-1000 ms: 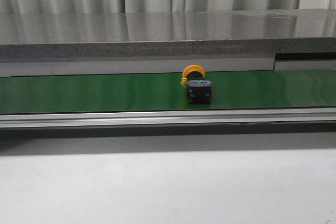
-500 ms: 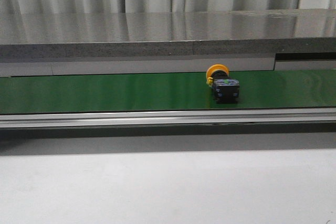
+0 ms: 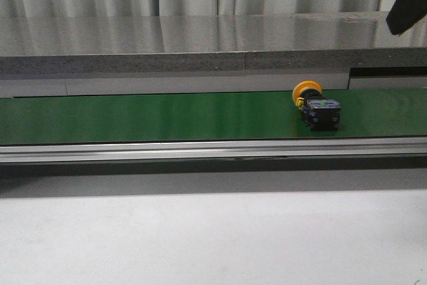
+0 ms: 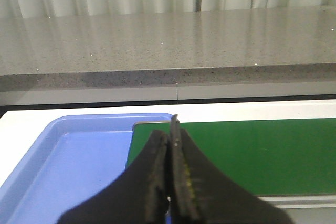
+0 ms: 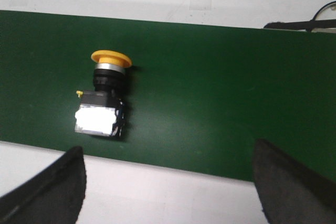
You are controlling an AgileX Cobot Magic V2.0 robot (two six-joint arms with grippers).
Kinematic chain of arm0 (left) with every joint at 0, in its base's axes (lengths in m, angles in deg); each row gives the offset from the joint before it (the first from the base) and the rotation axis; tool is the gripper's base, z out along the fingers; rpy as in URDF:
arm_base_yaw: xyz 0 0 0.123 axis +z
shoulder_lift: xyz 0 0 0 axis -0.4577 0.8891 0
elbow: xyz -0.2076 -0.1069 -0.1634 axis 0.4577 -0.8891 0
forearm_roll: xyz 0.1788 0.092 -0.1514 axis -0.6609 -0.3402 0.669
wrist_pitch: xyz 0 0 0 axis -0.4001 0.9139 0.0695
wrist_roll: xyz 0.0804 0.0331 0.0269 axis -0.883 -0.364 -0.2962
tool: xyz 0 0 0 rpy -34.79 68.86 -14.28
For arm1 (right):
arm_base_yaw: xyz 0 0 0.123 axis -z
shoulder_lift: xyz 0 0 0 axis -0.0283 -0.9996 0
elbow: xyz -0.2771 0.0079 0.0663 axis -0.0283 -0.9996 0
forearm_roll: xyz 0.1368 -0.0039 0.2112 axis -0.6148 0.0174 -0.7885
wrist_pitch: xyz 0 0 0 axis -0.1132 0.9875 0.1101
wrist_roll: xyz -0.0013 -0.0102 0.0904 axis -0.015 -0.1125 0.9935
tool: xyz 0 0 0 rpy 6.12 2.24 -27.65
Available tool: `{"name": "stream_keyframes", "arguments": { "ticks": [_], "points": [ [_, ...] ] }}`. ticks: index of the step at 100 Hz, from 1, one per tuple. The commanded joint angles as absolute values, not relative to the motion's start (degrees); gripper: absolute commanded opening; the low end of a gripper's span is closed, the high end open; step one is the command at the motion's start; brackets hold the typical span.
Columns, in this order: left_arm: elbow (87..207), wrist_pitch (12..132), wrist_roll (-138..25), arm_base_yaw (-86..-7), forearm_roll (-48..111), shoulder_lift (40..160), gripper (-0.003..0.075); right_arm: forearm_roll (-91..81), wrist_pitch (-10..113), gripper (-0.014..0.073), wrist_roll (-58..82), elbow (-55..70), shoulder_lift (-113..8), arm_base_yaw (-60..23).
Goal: Move button from left to right
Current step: 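Lower the right gripper onto the button at the belt's far end, then grasp the button with the right gripper and carry it into the green tray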
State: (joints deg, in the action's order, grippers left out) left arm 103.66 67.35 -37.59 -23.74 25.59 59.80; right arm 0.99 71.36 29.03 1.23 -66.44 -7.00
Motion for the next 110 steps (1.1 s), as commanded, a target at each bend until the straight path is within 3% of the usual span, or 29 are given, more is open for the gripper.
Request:
{"name": "stream_keyframes", "arguments": {
  "ticks": [1, 87, 96, 110],
  "points": [
    [105.2, 62.7, -37.3, -24.2, 26.2, 60.3, -0.0021, 0.2, 69.2, 0.0634, 27.0, 5.2, -68.8, -6.9],
    [105.2, 62.7, -37.3, -24.2, 26.2, 60.3, -0.0021, 1.8, 67.3, 0.0629, 24.9, 9.1, -87.6, -9.6],
    [105.2, 62.7, -37.3, -24.2, 26.2, 60.3, -0.0021, 1.8, 67.2, 0.0538, 25.1, 9.1, -88.9, -9.6],
    [105.2, 62.7, -37.3, -24.2, 26.2, 60.2, -0.0021, 1.8, 67.3, 0.0242, 25.2, 9.5, -88.8, -9.6]
  ]
}}
